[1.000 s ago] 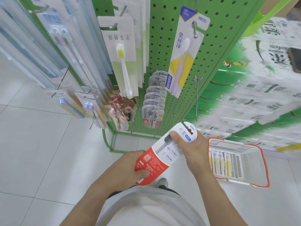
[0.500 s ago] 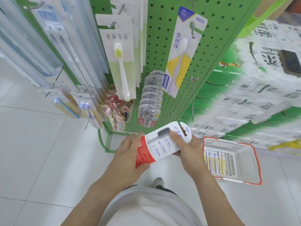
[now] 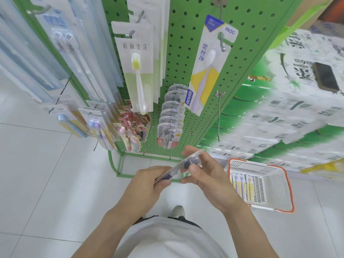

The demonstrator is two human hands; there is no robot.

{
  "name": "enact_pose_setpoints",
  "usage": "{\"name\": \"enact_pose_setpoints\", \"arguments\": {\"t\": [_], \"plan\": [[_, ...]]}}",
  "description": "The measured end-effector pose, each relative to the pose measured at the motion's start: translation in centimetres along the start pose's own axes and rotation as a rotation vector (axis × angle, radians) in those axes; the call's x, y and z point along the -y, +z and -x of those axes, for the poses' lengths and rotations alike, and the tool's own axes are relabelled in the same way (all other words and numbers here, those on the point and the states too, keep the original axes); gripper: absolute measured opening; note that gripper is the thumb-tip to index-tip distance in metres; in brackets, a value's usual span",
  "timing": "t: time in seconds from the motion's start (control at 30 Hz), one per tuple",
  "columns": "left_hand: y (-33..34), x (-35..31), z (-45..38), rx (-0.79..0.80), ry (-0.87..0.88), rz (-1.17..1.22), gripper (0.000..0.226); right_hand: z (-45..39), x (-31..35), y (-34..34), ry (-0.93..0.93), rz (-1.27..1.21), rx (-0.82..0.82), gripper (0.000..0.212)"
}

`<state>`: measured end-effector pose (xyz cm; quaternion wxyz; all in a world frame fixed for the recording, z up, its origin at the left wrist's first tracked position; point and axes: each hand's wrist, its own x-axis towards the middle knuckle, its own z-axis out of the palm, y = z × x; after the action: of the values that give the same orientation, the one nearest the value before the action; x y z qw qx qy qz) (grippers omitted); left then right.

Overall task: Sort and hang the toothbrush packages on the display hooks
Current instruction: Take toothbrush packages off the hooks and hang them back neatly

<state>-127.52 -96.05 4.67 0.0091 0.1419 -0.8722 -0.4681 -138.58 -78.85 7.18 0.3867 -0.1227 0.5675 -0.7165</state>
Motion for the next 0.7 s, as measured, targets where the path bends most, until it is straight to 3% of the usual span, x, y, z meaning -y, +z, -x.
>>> {"name": "enact_pose_setpoints", "arguments": {"t": [0.23,0.33,0.53,0.7], "plan": [[0.0,1.2,-0.6,0.073,-0.160,0.174,0.019,-2.8,-1.6,0.6,-0.079,0.180,-0.141,0.070],[-0.1,1.5,-1.3,0.024,-0.186,0.276,0.040,-4.3,-1.9,0.8,-0.120,0.152,-0.198,0.069],[-0.1,2.7,-3.7,-0.075,-0.230,0.329,0.048,-6.1,-1.3,0.9,-0.120,0.169,-0.193,0.049],[0.6,3.5,-5.4,-0.089,-0.279,0.243,0.024,-7.2,-2.1,0.6,-0.097,0.214,-0.319,0.039]]}}
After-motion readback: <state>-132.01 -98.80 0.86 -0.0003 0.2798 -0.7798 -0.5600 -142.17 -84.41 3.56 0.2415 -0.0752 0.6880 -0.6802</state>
